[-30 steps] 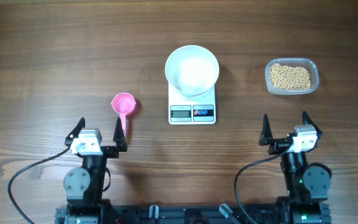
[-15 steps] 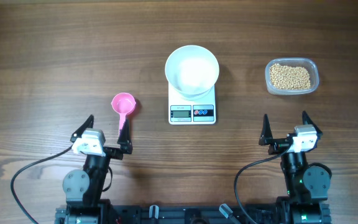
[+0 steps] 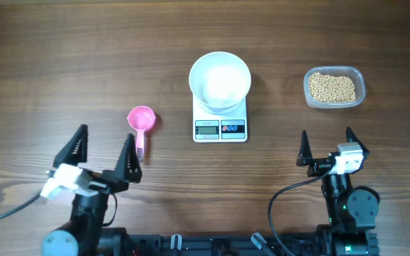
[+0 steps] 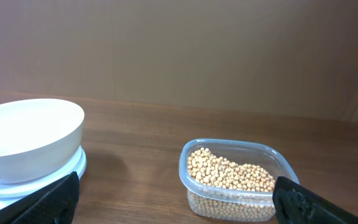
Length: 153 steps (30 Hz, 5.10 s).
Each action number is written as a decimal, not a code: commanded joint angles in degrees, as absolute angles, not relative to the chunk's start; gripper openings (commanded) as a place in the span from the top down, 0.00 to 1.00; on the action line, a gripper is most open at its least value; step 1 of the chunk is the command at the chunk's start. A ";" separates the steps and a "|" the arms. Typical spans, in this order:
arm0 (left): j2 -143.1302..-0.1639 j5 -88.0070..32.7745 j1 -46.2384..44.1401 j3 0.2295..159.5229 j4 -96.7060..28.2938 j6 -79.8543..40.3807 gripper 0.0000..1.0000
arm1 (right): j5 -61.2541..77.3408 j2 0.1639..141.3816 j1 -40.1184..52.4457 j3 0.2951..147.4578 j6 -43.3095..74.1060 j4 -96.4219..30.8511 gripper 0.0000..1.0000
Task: Scoop item into bowl and weigh 150g on scale
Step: 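Reach the left gripper to the pink scoop and grasp its handle, then lift the pink scoop with the left gripper toward the scale center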
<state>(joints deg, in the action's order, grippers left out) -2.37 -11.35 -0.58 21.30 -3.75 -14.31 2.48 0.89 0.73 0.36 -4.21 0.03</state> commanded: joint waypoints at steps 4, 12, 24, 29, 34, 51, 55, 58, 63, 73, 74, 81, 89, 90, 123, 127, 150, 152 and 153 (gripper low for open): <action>-12.84 -20.38 -0.47 39.57 -12.58 -21.32 0.00 | 1.50 0.43 1.06 0.30 -4.49 0.19 0.00; -29.26 -12.38 -0.47 53.12 -31.44 -14.11 0.00 | 1.50 0.43 1.06 0.30 -4.49 0.19 0.00; -83.20 -8.43 4.38 74.22 -68.07 -19.16 0.00 | 1.50 0.43 1.06 0.30 -4.51 0.19 0.00; -93.95 -20.56 8.56 74.22 -68.82 -8.60 0.00 | 1.50 0.43 1.06 0.30 -4.49 0.19 0.00; -98.89 -24.67 9.93 73.58 -68.64 1.32 0.00 | 1.50 0.43 1.06 0.30 -4.51 0.19 0.00; -101.34 -26.48 10.24 59.90 -53.58 -0.73 0.04 | 1.50 0.43 1.06 0.30 -4.51 0.19 0.00; -101.38 -27.05 10.24 58.04 -53.08 -0.47 0.09 | 1.50 0.43 1.06 0.30 -4.49 0.19 0.00; -101.38 -28.18 10.24 56.64 -51.53 -0.47 0.20 | 1.50 0.43 1.06 0.30 -4.51 0.19 0.00; -103.24 -29.21 10.22 56.03 -48.95 -0.45 0.23 | 1.50 0.43 1.06 0.30 -4.49 0.19 0.00; -105.75 -32.16 10.24 56.03 -46.63 -0.43 0.39 | 1.50 0.43 1.06 0.30 -4.51 0.19 0.00; -105.78 -32.16 10.24 56.03 -46.41 -0.43 0.39 | 1.50 0.43 1.06 0.30 -4.49 0.19 0.00; -105.75 -32.12 10.24 56.03 -45.84 -0.45 0.56 | 1.50 0.43 1.06 0.30 -4.51 0.19 0.00; -105.75 -32.12 10.24 56.03 -45.78 -0.45 0.67 | 1.50 0.43 1.06 0.30 -4.51 0.19 0.00; -105.75 -32.12 10.24 56.03 -45.80 -0.45 0.69 | 1.50 0.43 1.06 0.30 -4.51 0.19 0.00; -82.21 -75.57 10.24 61.82 -55.37 -5.80 0.96 | 25.50 0.43 1.06 0.30 5.54 4.34 0.00; -73.54 -69.93 10.24 63.13 -47.53 -18.37 0.96 | 35.81 0.43 1.06 0.30 26.76 15.11 0.00; -65.06 -49.50 -6.52 63.13 -5.13 -63.48 0.96 | 38.50 35.79 1.06 51.46 28.93 -9.63 0.00; -65.06 -47.31 -7.33 63.13 -5.10 -63.53 0.96 | 47.57 40.10 1.06 54.19 34.22 -8.36 0.00; -65.06 -46.46 -7.75 63.13 -5.10 -63.88 0.96 | 49.93 42.09 1.06 54.30 39.46 -5.41 0.00</action>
<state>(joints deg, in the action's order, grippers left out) -64.82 -50.35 -6.44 62.63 -5.50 -62.94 34.44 37.54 0.73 51.92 35.97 -8.34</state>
